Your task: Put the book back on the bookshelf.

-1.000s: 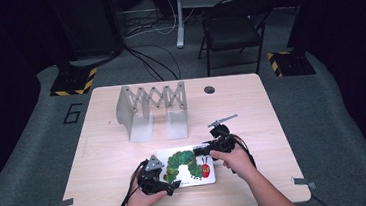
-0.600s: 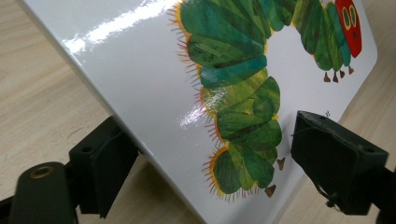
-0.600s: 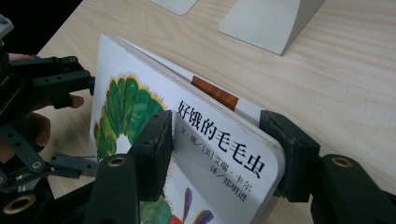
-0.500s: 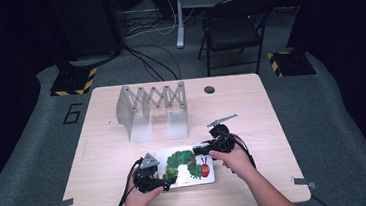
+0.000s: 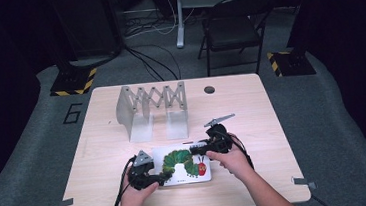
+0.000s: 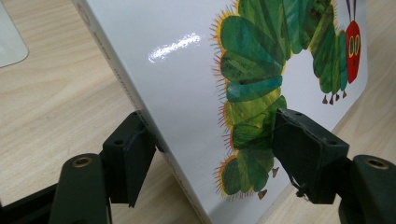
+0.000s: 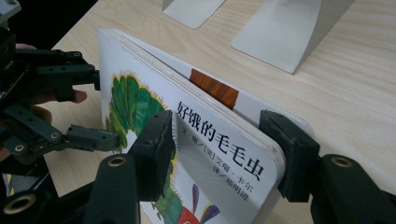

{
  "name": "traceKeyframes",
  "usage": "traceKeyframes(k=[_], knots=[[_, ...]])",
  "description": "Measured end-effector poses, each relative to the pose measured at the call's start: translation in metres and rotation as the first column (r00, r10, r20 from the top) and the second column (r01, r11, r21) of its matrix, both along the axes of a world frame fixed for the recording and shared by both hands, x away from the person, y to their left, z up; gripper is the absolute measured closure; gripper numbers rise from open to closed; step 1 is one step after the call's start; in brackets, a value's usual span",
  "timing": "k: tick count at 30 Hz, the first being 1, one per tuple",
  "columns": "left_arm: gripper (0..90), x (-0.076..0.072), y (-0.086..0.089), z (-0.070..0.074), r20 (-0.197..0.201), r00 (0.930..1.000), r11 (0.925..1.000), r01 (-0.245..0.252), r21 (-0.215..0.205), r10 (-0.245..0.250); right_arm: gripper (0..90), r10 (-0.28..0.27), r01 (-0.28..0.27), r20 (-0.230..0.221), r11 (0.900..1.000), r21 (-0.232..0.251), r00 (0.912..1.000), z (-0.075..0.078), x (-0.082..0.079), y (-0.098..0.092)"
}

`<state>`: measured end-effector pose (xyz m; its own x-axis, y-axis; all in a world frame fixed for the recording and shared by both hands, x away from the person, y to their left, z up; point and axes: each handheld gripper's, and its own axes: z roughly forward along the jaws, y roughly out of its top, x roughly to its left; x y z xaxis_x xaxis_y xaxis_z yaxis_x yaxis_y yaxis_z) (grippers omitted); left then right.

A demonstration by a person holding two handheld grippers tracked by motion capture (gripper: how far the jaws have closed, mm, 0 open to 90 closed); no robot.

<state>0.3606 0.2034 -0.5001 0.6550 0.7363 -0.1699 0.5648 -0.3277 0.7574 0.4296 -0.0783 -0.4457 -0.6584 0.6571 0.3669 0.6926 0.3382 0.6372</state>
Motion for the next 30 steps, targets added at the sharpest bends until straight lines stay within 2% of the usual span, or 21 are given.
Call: traceKeyframes(k=[6, 9, 12, 15, 18, 19, 21, 27, 30], knots=[[34.6, 0.000, 0.003, 0.004, 0.010, 0.9998, 0.9998, -0.019, 0.000, 0.019, 45.2, -0.001, 0.001, 0.004, 1.000, 0.006, 1.0000, 0.004, -0.002, 0.002], [35.7, 0.001, 0.005, 0.006, 0.027, 0.9994, 0.9997, -0.024, 0.008, 0.024, 45.2, -0.003, 0.002, 0.008, 1.000, 0.018, 1.0000, 0.007, -0.003, 0.003], [38.0, 0.001, 0.006, 0.009, 0.029, 0.9991, 0.9995, -0.031, 0.003, 0.031, 44.8, 0.006, -0.006, 0.025, 1.000, 0.014, 0.9997, 0.011, -0.005, 0.005], [39.1, 0.001, 0.008, 0.012, 0.050, 0.9980, 0.9992, -0.039, 0.008, 0.038, 44.8, 0.000, 0.000, 0.024, 1.000, 0.020, 0.9997, 0.013, -0.007, 0.006], [40.8, 0.001, 0.010, 0.015, 0.055, 0.9972, 0.9987, -0.051, -0.003, 0.051, 44.7, 0.010, -0.011, 0.047, 1.000, 0.020, 0.9988, 0.016, -0.007, 0.008], [42.7, 0.001, 0.011, 0.016, 0.073, 0.9956, 0.9983, -0.059, -0.002, 0.059, 44.1, 0.016, -0.017, 0.052, 1.000, 0.024, 0.9985, 0.018, -0.008, 0.009], [43.4, 0.001, 0.011, 0.016, 0.081, 0.9948, 0.9981, -0.062, -0.002, 0.062, 43.7, 0.019, -0.021, 0.056, 1.000, 0.023, 0.9982, 0.019, -0.008, 0.009], [47.2, -0.002, 0.014, 0.017, 0.115, 0.9918, 0.9981, -0.058, 0.024, 0.055, 40.4, 0.052, -0.052, 0.074, 0.999, -0.001, 0.9959, 0.019, -0.011, 0.014], [48.8, -0.003, 0.015, 0.016, 0.125, 0.9911, 0.9985, -0.050, 0.022, 0.046, 39.3, 0.049, -0.050, 0.062, 0.999, 0.002, 0.9969, 0.019, -0.012, 0.014]])
